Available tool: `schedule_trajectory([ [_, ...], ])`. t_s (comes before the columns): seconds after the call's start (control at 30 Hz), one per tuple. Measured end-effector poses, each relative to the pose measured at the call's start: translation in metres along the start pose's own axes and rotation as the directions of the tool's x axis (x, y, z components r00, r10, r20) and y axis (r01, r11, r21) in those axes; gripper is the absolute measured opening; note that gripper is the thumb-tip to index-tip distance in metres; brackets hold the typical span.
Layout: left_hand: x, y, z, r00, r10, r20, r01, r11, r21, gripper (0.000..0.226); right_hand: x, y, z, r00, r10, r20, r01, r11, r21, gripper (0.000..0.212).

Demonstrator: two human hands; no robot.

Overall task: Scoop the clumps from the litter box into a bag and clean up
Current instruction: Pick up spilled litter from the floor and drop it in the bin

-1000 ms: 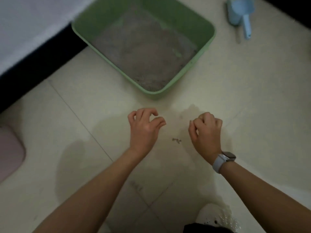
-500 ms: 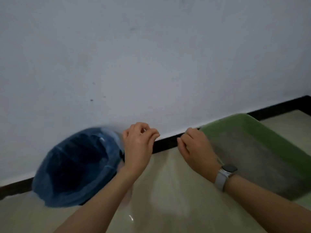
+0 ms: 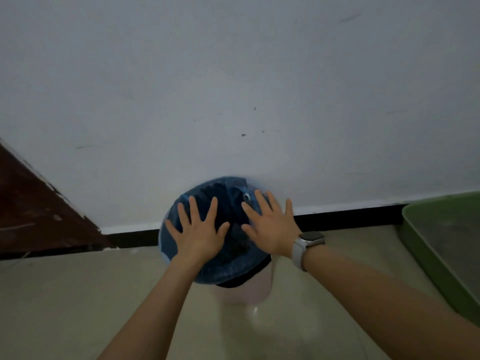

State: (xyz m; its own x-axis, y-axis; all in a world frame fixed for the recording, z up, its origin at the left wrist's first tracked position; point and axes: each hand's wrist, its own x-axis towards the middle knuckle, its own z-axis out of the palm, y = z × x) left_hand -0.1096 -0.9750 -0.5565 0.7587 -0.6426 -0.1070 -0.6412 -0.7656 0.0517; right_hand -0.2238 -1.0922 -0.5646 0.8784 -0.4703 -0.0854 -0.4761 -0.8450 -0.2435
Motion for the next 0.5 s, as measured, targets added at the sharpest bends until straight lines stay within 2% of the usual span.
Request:
schedule_trajectory([
  [0.07,-0.003,0.017,0.0,0.994,0.061,-0.089,-0.065,0.997,-0.037,0.061,-0.01,0.019,-0.002,0.988,-0.004,-0.157,0.005,1.0,0.005,0.052],
  [0.17,-0.002,0.064,-0.002,0.96,0.14,-0.241,-0.18,0.971,-0.155,0.056,-0.03,0.056,-0.018,0.881,0.024,-0.472,-0.01,0.999,0.032,0.047],
  [0.23,-0.001,0.108,-0.003,0.923,0.229,-0.309,-0.293,0.939,-0.181,0.054,-0.047,0.09,-0.035,0.823,0.084,-0.561,-0.041,0.995,0.089,0.04],
  [0.33,-0.009,0.183,0.001,0.841,0.411,-0.353,-0.491,0.854,-0.174,0.049,-0.096,0.145,-0.06,0.795,0.171,-0.582,-0.097,0.983,0.157,0.035],
  [0.4,-0.026,0.229,0.012,0.739,0.558,-0.377,-0.65,0.738,-0.181,0.044,-0.141,0.182,-0.062,0.793,0.276,-0.544,-0.177,0.958,0.227,0.029],
  [0.47,-0.05,0.269,0.035,0.582,0.726,-0.366,-0.806,0.572,-0.148,0.043,-0.197,0.214,-0.044,0.784,0.348,-0.514,-0.244,0.934,0.261,0.026],
  [0.5,-0.062,0.287,0.05,0.506,0.801,-0.319,-0.86,0.498,-0.113,0.043,-0.226,0.227,-0.031,0.778,0.386,-0.497,-0.283,0.92,0.271,0.024],
])
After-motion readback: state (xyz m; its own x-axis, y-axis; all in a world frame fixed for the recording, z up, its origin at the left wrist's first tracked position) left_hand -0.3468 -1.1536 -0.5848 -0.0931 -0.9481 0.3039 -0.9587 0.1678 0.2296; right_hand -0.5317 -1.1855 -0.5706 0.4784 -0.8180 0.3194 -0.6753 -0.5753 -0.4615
